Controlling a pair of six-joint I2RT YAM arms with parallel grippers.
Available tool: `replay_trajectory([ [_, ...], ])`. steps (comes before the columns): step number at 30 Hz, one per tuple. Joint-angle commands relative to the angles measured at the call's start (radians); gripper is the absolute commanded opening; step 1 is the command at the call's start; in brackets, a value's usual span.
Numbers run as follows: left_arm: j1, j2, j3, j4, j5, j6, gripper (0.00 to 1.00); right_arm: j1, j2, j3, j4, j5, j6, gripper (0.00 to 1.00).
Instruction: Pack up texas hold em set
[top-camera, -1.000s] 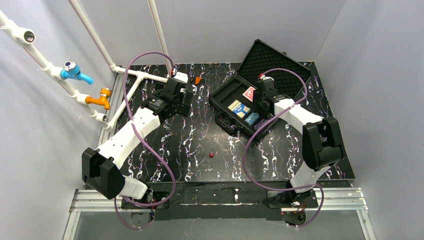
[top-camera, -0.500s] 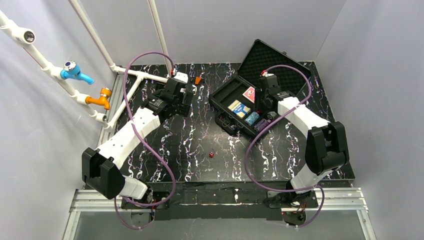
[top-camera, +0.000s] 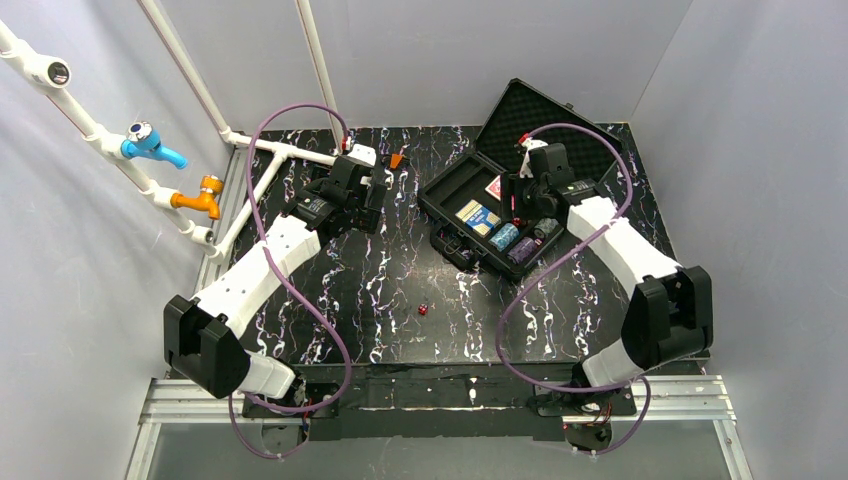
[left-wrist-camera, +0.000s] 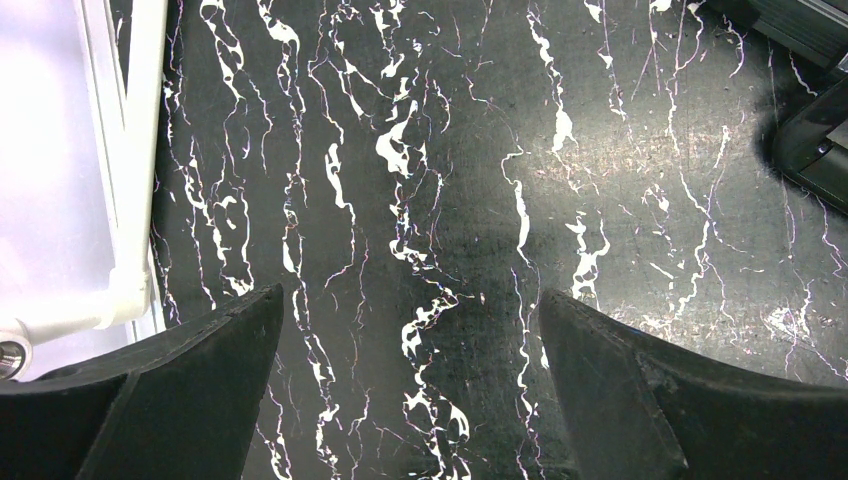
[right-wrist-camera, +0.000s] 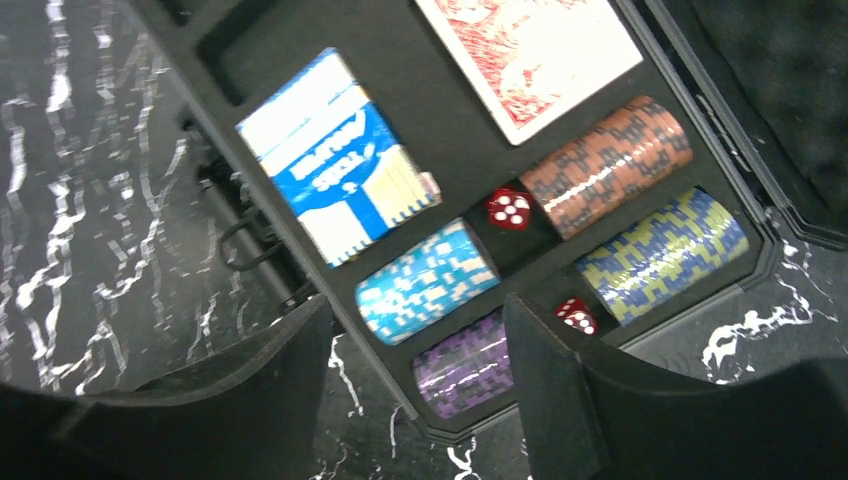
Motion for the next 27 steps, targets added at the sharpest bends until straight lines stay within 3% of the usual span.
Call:
replay_trajectory([
  [1,0.004,-0.013,0.009,-0.016,-0.002,-0.002,0.99,0.009,-0.084,0.007,-0.001,-0.154,-0.059,0.74],
  [10,0.004,-0.015,0.008,-0.016,-0.006,0.0,0.99,0.103,-0.146,0.006,-0.043,-0.175,-0.083,0.96],
  [19,0.004,-0.018,0.007,-0.016,-0.015,0.001,0.99,0.278,-0.157,-0.003,-0.076,-0.121,-0.049,0.97],
  [27,0.004,-0.019,0.007,-0.017,-0.014,0.002,0.99,0.459,-0.161,-0.128,0.019,-0.142,-0.054,0.95],
])
